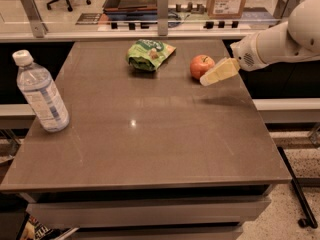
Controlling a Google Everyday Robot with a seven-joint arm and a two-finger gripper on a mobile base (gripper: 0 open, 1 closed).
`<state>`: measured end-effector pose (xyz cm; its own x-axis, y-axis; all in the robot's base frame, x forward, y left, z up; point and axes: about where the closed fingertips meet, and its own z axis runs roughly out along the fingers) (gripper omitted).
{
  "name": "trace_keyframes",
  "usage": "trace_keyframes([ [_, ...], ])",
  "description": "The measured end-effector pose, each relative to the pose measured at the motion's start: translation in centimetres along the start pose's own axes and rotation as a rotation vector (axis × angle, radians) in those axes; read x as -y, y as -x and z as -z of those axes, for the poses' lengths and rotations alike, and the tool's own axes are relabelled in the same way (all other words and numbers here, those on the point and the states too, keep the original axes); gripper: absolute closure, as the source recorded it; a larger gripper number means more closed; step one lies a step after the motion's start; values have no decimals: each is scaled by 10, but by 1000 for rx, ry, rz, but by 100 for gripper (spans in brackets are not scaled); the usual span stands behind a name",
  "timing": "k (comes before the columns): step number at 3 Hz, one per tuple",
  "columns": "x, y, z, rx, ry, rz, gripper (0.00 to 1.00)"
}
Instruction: Move apple near blue plastic bottle
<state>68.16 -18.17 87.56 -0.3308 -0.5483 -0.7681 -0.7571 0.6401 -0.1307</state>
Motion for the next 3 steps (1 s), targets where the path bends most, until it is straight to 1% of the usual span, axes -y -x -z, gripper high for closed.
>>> trace_keyframes([
  [1, 3, -1, -25, 40, 47, -13, 0],
  [2, 3, -2, -42, 63, 83, -16, 0],
  [3, 3, -2, -51, 75, 102, -17, 0],
])
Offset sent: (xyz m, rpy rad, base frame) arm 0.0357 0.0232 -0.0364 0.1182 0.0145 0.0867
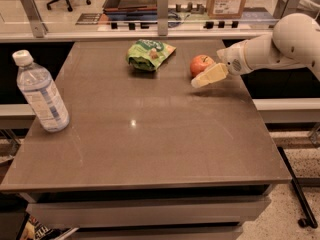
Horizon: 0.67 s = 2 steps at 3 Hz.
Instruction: Move apple near blue plastic bottle
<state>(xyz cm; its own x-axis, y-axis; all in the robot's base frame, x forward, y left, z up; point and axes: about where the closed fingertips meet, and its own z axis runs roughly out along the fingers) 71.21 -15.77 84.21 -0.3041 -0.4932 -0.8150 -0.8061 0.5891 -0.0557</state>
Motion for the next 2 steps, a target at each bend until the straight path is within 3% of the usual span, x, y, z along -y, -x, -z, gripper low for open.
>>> trace_keyframes([
  [2, -3, 0, -6, -2, 10, 0, 40],
])
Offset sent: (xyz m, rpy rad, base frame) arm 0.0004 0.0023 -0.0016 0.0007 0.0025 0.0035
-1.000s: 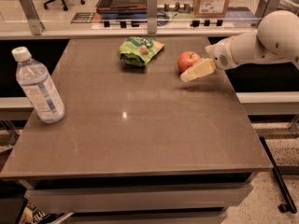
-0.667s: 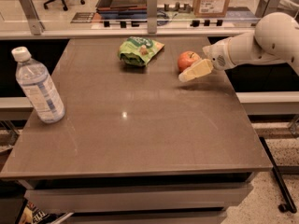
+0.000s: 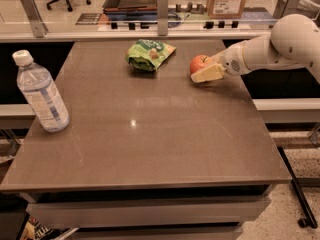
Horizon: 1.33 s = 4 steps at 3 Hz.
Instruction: Move apple near blue plastic bottle
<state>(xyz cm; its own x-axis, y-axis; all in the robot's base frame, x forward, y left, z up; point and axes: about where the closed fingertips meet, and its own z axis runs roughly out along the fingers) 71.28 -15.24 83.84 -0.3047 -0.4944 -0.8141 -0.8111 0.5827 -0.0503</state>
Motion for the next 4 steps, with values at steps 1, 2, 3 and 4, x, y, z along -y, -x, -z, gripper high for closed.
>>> trace_keyframes([
  [1, -1, 0, -3, -1, 5, 0, 62],
  [2, -3, 0, -6, -1, 9, 0, 86],
  [3, -4, 0, -8, -2, 14, 0, 100],
  [4, -5, 4, 1, -39, 5, -2, 100],
])
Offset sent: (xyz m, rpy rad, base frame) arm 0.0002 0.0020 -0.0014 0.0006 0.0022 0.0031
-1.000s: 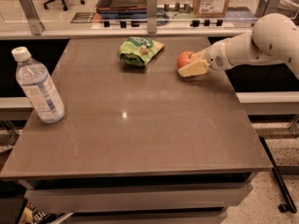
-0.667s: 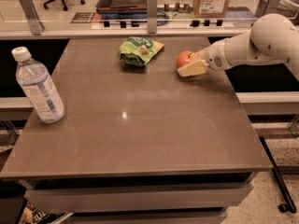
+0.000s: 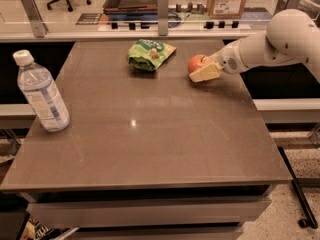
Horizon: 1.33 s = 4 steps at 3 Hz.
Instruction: Move apple near blue plastic bottle
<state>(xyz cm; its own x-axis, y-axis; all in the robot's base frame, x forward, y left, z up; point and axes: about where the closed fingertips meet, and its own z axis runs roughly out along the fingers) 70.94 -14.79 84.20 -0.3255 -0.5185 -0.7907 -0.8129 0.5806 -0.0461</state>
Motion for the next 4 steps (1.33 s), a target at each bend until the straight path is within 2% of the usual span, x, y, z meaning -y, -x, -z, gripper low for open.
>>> trace_keyframes([
  [1, -10, 3, 20, -33, -13, 2, 100],
  [2, -32, 5, 36, -29, 8, 15, 100],
  [4, -117, 20, 33, 27, 164, 108, 100],
])
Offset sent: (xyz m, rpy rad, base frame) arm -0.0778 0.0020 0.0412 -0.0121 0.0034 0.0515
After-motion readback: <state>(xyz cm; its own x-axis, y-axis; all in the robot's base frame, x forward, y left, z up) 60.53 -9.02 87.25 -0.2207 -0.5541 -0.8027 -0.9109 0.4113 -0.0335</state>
